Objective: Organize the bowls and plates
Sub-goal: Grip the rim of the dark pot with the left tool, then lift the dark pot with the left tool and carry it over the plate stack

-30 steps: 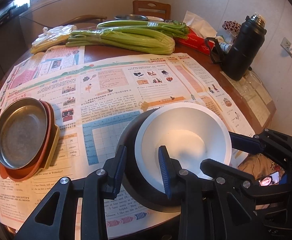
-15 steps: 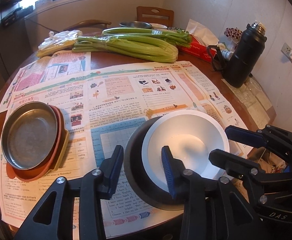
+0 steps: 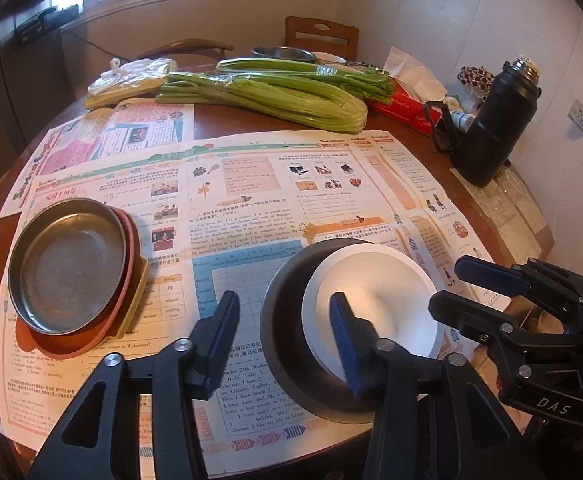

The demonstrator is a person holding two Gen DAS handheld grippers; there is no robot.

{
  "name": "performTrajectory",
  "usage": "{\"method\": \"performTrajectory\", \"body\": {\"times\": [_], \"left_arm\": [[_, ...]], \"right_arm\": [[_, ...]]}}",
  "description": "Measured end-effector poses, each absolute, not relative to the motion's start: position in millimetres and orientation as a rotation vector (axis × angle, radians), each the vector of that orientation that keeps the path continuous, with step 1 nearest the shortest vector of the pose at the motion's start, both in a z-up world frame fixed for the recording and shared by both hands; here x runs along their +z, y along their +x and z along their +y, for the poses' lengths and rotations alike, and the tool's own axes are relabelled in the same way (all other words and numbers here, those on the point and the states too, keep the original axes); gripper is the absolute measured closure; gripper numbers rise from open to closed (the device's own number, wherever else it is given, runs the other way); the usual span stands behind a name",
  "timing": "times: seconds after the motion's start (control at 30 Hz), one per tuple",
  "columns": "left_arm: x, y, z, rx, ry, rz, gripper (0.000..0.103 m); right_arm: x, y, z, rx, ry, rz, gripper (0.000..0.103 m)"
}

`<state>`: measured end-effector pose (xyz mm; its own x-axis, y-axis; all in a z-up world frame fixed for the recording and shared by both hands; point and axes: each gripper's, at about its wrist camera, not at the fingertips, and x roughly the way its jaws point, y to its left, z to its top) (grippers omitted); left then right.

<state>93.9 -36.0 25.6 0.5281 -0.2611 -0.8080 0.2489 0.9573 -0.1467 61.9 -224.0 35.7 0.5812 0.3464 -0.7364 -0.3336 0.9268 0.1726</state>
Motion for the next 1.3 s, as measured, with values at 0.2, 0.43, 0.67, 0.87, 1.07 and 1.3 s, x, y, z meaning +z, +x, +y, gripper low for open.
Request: {"method": "performTrajectory", "body": {"times": [0.2,0.43,0.67,0.87,1.07,1.3], "left_arm": [[21,96,-34,-0.292,-0.028,0.985,0.047],[20,94,-37,-0.296,-0.014,0.981,0.045],[12,96,-37,-0.291,-0.033,1.008,0.045],[3,99,-42,-0.299,-0.036,1.033,0.045],[-7,102,-43,-0.283,-0.036,1.056,0.044],[-14,106,-42,-0.279,-0.046,1.069,0.04]], "right_arm": [[30,66,-230,0.384,0.036,0.876,0.057],[19,69,-232,0.382,0.056,0.9,0.057],[10,73,-237,0.37,0.072,0.917,0.057],[1,74,-239,0.377,0.081,0.937,0.057],[-9,74,-239,0.383,0.085,0.959,0.056],[-15,76,-237,0.401,0.102,0.973,0.054]]}}
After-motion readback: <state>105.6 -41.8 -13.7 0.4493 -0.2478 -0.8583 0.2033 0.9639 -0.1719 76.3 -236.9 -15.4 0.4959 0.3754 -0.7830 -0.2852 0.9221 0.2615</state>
